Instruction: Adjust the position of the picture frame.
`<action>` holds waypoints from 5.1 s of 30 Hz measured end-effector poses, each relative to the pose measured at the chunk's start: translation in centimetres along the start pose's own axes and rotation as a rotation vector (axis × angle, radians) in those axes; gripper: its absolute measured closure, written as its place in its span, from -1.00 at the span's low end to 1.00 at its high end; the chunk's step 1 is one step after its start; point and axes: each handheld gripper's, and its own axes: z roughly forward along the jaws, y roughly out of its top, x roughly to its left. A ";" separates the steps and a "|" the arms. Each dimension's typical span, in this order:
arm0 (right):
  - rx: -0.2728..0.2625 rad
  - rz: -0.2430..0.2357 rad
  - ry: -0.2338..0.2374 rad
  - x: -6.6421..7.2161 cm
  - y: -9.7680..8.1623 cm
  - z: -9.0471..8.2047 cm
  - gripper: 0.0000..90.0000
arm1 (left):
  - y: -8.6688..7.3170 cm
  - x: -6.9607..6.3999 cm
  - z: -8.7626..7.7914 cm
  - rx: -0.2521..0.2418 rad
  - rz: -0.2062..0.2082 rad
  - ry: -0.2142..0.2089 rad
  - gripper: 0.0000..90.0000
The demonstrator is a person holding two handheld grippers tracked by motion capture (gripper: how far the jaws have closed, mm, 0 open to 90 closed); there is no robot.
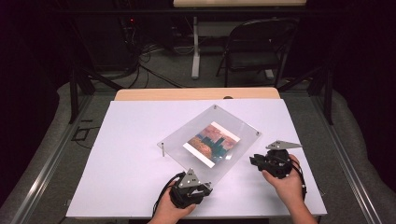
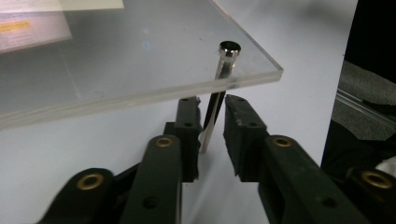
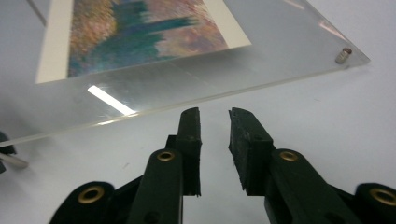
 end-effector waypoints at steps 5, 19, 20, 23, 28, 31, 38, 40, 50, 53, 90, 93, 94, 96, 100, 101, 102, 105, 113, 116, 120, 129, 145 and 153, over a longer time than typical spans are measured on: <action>-0.072 -0.001 0.037 0.9 -0.5 -0.7 0.40 | -0.6 0.6 -1.8 0.006 -0.022 -0.004 0.24; -0.121 -0.076 0.033 3.1 -2.2 -1.2 -0.02 | -2.1 4.9 -7.1 -0.105 -0.118 0.095 -0.02; -0.126 -0.083 0.032 3.1 -2.3 -1.2 -0.03 | -2.2 5.4 -7.4 -0.110 -0.127 0.117 -0.02; -0.153 -0.075 0.040 3.1 -2.3 -1.1 -0.02 | -2.3 6.8 -7.9 -0.122 -0.151 0.156 -0.01; -0.160 -0.071 0.053 3.0 -2.5 -0.9 0.02 | -2.6 9.1 -8.4 -0.118 -0.172 0.220 0.04; -0.151 -0.060 0.066 2.9 -2.6 -0.9 0.10 | -2.8 10.3 -8.6 -0.118 -0.192 0.239 0.10; -0.153 -0.066 0.077 2.9 -2.6 -0.9 0.18 | -2.8 12.7 -8.2 -0.114 -0.202 0.283 0.15; -0.149 -0.063 0.079 2.9 -2.6 -0.9 0.18 | -2.7 13.2 -7.8 -0.105 -0.199 0.296 0.15; -0.145 -0.051 0.089 2.7 -2.7 -0.7 0.18 | -2.0 15.0 -6.1 -0.098 -0.217 0.309 0.40; -0.143 -0.046 0.091 2.7 -2.7 -0.7 0.18 | -1.9 15.1 -5.6 -0.098 -0.213 0.310 0.49; -0.134 -0.041 0.134 3.3 -3.0 -0.4 0.19 | -1.1 15.1 -5.3 -0.054 -0.213 0.312 0.87; -0.132 -0.046 0.149 3.7 -3.1 -0.5 0.19 | -0.6 14.6 -5.9 -0.061 -0.215 0.299 0.87; -0.132 -0.046 0.158 3.9 -3.1 -0.5 0.20 | -0.4 14.4 -6.1 -0.065 -0.215 0.291 0.87; -0.130 -0.043 0.174 4.2 -3.1 -0.5 0.20 | -0.1 14.1 -6.5 -0.078 -0.219 0.280 0.87; -0.119 -0.043 0.215 5.0 -3.4 -0.5 0.22 | 0.7 13.6 -7.3 -0.108 -0.227 0.252 0.86; -0.115 -0.049 0.223 5.2 -3.4 -0.5 0.23 | 0.9 13.5 -7.5 -0.119 -0.225 0.249 0.86; -0.114 -0.052 0.236 5.5 -3.5 -0.5 0.23 | 1.1 13.5 -7.6 -0.123 -0.227 0.243 0.86; -0.109 -0.058 0.261 6.0 -3.7 -0.5 0.24 | 1.4 13.5 -7.8 -0.133 -0.232 0.234 0.86; -0.103 -0.069 0.333 7.5 -3.9 -0.4 0.26 | 1.6 13.5 -8.0 -0.147 -0.236 0.224 0.86; -0.095 -0.086 0.351 7.9 -3.8 -0.2 0.30 | 1.5 13.4 -8.1 -0.142 -0.234 0.224 0.86; -0.089 -0.108 0.372 8.6 -3.8 0.2 0.32 | 1.5 13.3 -8.0 -0.147 -0.237 0.222 0.86; -0.099 -0.104 0.406 9.4 -3.4 1.3 0.45 | 1.2 12.8 -8.0 -0.148 -0.238 0.217 0.86; -0.074 -0.118 0.468 9.8 -3.1 2.0 0.90 | 0.8 12.3 -8.1 -0.142 -0.222 0.204 0.87; -0.065 -0.118 0.461 9.6 -3.0 1.6 0.90 | 0.7 11.7 -8.2 -0.142 -0.211 0.206 0.88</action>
